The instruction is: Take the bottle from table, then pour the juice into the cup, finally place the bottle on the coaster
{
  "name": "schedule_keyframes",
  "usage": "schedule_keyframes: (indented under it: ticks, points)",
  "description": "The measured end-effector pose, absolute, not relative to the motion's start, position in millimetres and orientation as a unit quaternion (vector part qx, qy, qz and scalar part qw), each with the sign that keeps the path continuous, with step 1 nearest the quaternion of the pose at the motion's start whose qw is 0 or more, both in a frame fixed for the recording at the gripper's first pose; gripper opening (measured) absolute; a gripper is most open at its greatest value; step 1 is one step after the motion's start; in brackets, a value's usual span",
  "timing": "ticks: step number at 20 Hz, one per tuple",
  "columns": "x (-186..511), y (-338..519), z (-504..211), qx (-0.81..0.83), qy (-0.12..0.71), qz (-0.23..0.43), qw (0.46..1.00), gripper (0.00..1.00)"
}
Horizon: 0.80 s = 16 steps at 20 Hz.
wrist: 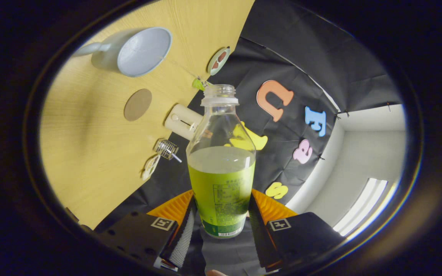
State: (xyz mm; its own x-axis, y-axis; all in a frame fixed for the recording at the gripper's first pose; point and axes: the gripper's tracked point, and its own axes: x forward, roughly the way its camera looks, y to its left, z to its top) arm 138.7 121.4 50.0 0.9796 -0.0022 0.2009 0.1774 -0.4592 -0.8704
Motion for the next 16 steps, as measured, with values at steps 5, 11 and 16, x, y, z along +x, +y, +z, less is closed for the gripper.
schedule_keyframes:
  ticks: [5, 11, 16]
  points:
    - [138.6, 127.2, 50.2, -0.854, -0.059, -0.086, 0.51, 0.74]
    - [138.2, 125.5, 48.9, -0.852, -0.057, -0.085, 0.513, 0.75]
    - [138.5, 120.1, 47.1, -0.841, -0.053, -0.085, 0.532, 0.75]
